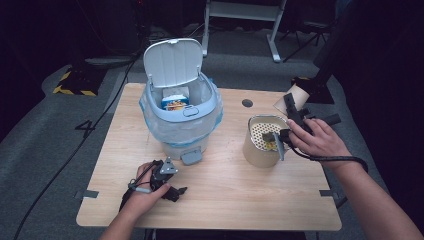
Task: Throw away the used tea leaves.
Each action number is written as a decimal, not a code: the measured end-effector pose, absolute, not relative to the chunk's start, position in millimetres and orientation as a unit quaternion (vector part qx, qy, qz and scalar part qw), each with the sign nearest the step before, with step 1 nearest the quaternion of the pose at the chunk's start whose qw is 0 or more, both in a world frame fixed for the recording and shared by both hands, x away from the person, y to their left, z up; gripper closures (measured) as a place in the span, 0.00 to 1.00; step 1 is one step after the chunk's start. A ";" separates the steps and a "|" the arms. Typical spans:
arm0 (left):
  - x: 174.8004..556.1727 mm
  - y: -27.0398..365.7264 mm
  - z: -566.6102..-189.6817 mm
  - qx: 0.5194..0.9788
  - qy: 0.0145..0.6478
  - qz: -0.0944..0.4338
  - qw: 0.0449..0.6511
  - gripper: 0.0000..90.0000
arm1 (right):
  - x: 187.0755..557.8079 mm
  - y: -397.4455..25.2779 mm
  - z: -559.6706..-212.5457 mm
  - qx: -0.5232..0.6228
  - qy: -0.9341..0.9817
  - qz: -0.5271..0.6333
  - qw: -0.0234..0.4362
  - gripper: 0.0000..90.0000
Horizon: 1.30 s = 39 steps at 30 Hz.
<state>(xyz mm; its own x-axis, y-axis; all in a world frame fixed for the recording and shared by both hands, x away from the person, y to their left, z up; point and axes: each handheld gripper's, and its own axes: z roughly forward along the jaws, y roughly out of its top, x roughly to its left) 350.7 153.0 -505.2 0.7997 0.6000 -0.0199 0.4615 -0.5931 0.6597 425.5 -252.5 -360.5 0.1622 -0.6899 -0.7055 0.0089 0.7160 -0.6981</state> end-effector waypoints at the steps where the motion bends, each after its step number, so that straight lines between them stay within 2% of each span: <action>1: 350.7 153.0 -505.2 0.887 0.299 0.103 0.337 0.00 | 425.1 -252.1 -360.3 -0.287 0.596 -0.248 0.708 0.36; 9: 350.7 153.0 -505.2 0.887 0.299 0.103 0.337 0.00 | 426.3 -253.6 -358.0 -0.282 0.604 -0.247 0.704 0.35; 14: 350.8 153.1 -505.2 0.887 0.299 0.103 0.337 0.00 | 425.5 -255.3 -354.7 -0.256 0.643 -0.195 0.695 0.35; 15: 350.7 153.1 -505.2 0.887 0.299 0.103 0.337 0.00 | 426.9 -257.7 -350.5 -0.212 0.684 -0.142 0.683 0.34; 22: 350.7 153.1 -505.2 0.887 0.299 0.103 0.337 0.00 | 432.0 -267.7 -332.7 -0.080 0.758 0.001 0.647 0.34; 25: 350.7 153.1 -505.2 0.887 0.299 0.103 0.337 0.00 | 433.5 -274.3 -321.7 0.004 0.783 0.093 0.616 0.34; 26: 350.8 153.1 -505.3 0.886 0.299 0.103 0.338 0.00 | 435.1 -279.2 -316.3 0.053 0.794 0.147 0.588 0.33; 27: 350.8 153.1 -505.3 0.886 0.299 0.103 0.338 0.00 | 435.1 -279.2 -316.3 0.053 0.794 0.147 0.588 0.33; 28: 351.0 153.2 -505.1 0.887 0.299 0.103 0.337 0.00 | 437.7 -283.9 -314.2 0.111 0.801 0.200 0.554 0.33; 30: 351.0 153.1 -505.2 0.887 0.299 0.103 0.337 0.00 | 438.2 -284.9 -313.9 0.125 0.803 0.208 0.545 0.33; 37: 350.9 153.0 -505.2 0.887 0.299 0.104 0.337 0.00 | 446.4 -304.3 -310.6 0.280 0.793 0.378 0.387 0.33; 39: 350.9 153.0 -505.2 0.887 0.299 0.104 0.337 0.00 | 446.2 -305.9 -311.7 0.287 0.789 0.397 0.371 0.33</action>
